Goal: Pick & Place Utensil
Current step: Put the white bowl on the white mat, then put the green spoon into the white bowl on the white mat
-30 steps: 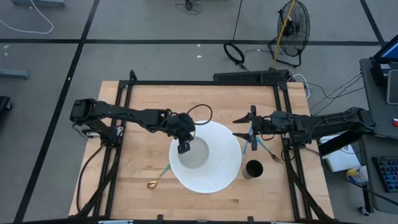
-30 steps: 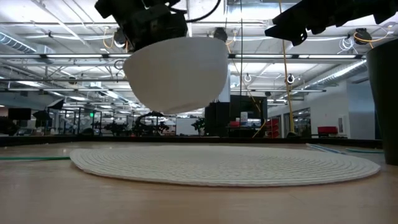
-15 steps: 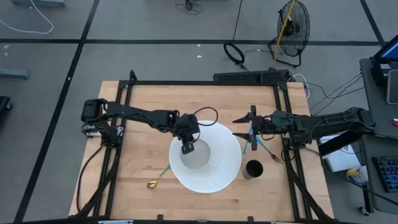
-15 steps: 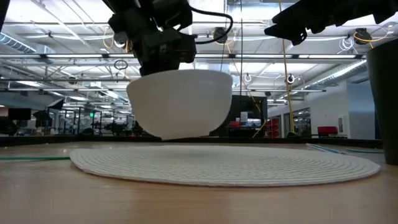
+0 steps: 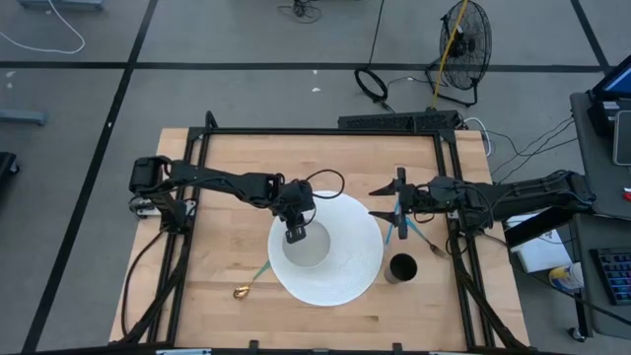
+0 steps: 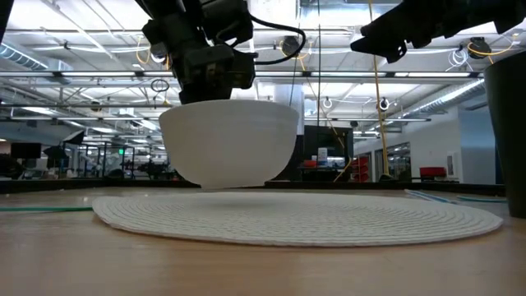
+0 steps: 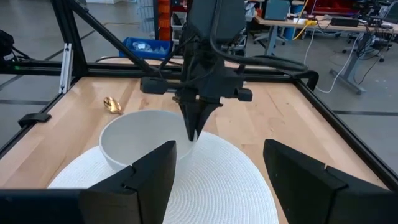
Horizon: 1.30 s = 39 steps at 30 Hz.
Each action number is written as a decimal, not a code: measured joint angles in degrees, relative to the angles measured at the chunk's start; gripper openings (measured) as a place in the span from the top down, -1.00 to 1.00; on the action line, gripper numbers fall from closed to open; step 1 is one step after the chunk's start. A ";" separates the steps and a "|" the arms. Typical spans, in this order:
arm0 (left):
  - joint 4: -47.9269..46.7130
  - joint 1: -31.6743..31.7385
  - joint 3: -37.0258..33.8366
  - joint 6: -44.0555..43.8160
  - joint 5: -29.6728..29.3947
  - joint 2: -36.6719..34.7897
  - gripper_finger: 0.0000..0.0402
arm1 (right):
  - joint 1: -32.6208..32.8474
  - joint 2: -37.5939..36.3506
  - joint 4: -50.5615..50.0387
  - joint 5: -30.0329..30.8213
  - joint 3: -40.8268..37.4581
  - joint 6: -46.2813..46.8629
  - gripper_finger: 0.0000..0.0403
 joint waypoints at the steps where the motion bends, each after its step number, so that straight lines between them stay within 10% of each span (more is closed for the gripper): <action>1: 0.02 0.00 0.00 -0.02 0.00 0.00 0.98 | 0.00 0.00 0.02 -0.01 -0.12 0.00 -0.18; 25: 1.09 -0.02 0.00 -0.67 0.24 3.13 0.96 | 0.00 0.00 0.04 -0.17 -0.90 0.00 -0.18; 39: 2.12 0.02 -0.01 0.24 0.15 3.19 0.13 | -0.02 0.00 0.04 -0.20 -0.90 0.00 -0.18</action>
